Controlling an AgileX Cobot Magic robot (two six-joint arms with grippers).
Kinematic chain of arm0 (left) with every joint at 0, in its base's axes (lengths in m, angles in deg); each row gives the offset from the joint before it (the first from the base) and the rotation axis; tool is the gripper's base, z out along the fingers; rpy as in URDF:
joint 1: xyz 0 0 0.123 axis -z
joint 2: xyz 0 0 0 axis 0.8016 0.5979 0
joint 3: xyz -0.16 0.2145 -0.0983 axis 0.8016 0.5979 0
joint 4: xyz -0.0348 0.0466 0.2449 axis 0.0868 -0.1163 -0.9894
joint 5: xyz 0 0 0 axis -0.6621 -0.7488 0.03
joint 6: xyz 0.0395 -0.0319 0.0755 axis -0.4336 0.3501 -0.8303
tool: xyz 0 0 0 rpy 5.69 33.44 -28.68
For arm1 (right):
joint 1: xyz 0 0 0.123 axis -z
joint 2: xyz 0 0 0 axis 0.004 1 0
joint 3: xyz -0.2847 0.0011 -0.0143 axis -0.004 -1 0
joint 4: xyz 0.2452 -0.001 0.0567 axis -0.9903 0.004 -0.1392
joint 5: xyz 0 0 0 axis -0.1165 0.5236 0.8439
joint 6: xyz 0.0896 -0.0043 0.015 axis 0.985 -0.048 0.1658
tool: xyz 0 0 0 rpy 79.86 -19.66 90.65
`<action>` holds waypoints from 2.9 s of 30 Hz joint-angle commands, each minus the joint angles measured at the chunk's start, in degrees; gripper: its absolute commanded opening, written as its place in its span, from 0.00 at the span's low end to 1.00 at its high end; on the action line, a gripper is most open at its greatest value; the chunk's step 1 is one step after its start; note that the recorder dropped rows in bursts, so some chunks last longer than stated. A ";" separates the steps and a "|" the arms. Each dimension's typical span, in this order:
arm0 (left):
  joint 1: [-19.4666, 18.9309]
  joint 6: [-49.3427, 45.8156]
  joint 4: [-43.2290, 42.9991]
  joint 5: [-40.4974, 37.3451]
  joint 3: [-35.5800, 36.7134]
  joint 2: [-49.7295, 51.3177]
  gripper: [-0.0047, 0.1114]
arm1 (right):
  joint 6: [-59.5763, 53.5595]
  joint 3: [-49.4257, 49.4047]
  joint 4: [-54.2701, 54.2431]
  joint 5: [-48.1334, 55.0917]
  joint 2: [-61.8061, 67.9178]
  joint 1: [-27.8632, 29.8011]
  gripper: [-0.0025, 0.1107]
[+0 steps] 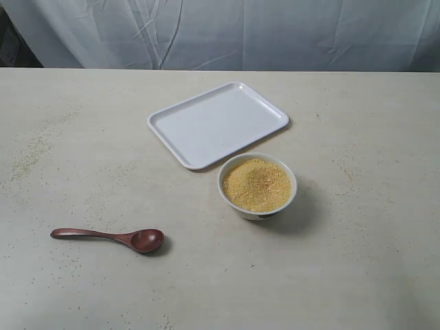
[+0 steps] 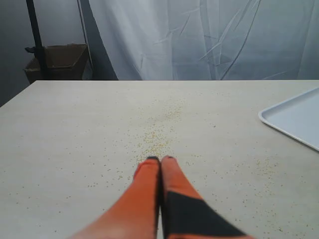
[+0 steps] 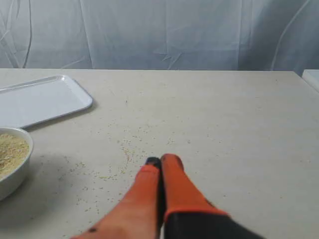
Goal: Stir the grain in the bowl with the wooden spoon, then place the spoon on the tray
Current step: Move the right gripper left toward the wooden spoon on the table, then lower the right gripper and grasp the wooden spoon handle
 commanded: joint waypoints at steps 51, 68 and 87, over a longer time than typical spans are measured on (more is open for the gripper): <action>-0.22 0.01 -0.13 0.78 0.20 -0.22 0.04 | -25.60 83.90 -19.70 30.38 111.59 -48.57 0.02; -0.22 0.01 -0.13 0.78 0.20 -0.22 0.04 | -22.59 107.63 -6.31 32.80 131.46 -59.29 0.36; -0.22 0.01 -0.13 0.78 0.20 -0.22 0.04 | -20.96 107.63 -5.67 30.31 135.99 -59.17 0.03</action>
